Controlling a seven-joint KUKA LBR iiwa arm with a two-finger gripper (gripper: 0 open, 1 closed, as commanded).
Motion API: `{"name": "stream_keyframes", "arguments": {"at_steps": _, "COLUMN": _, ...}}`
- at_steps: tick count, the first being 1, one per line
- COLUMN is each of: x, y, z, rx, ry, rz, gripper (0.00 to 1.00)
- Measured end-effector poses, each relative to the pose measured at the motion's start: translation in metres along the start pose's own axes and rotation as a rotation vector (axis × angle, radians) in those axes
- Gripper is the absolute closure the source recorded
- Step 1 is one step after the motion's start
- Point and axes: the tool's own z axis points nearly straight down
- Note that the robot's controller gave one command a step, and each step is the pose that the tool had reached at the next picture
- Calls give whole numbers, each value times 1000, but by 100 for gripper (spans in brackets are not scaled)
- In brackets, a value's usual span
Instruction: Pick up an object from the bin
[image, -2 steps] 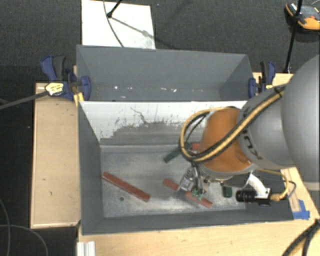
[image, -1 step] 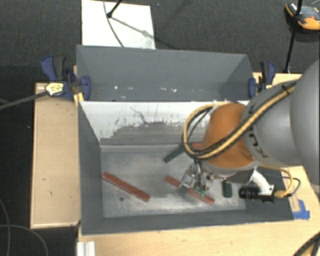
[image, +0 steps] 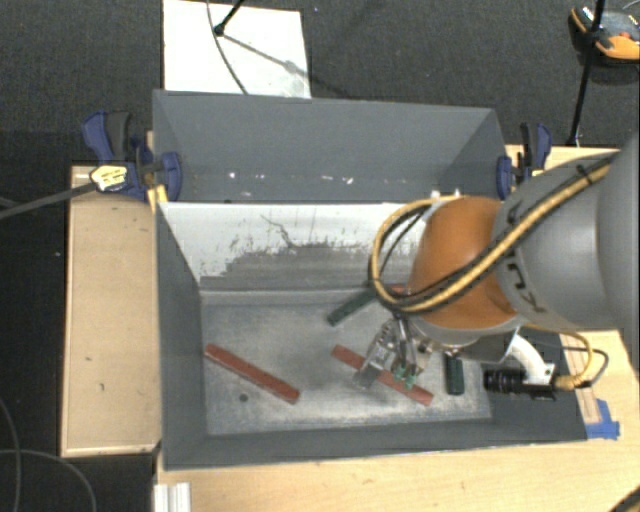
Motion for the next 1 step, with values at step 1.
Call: {"name": "stream_keyframes", "arguments": {"at_steps": 1, "x": 0, "y": 0, "z": -12, "rx": -2, "ry": -2, "rz": -1, "gripper": 100}}
